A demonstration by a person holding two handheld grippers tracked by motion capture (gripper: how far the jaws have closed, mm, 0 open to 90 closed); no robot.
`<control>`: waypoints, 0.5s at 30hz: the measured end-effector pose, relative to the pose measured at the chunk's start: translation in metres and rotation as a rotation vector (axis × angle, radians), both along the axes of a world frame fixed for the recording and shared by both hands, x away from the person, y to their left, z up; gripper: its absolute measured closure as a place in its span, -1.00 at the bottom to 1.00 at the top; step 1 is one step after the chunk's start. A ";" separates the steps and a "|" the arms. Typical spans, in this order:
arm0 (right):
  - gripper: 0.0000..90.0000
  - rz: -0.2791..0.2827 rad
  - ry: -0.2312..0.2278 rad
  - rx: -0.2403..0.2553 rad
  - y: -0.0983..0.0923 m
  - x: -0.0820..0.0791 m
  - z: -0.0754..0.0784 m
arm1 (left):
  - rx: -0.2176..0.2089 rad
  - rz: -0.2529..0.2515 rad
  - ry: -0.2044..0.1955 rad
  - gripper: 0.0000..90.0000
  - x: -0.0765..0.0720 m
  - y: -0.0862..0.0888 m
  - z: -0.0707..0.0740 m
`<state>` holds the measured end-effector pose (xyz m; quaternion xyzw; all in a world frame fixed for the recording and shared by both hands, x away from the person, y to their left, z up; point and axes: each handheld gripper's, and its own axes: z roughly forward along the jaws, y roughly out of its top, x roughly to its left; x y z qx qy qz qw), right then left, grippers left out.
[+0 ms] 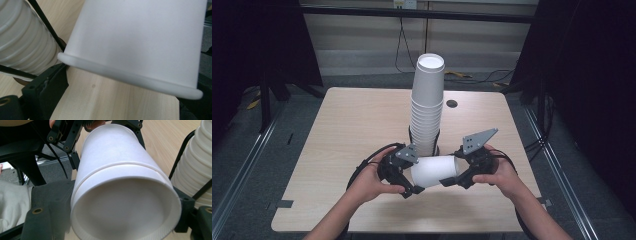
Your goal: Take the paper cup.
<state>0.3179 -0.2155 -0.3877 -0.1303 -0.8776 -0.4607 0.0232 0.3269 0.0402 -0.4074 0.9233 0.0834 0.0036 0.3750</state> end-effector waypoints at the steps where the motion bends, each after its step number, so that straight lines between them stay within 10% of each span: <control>1: -0.48 0.000 0.000 0.001 0.000 0.000 -0.001 | -0.001 -0.002 0.001 -0.90 0.000 0.000 0.000; 15: -0.48 -0.002 0.003 0.001 -0.002 0.001 -0.001 | -0.011 -0.039 0.008 -0.68 0.000 0.001 0.003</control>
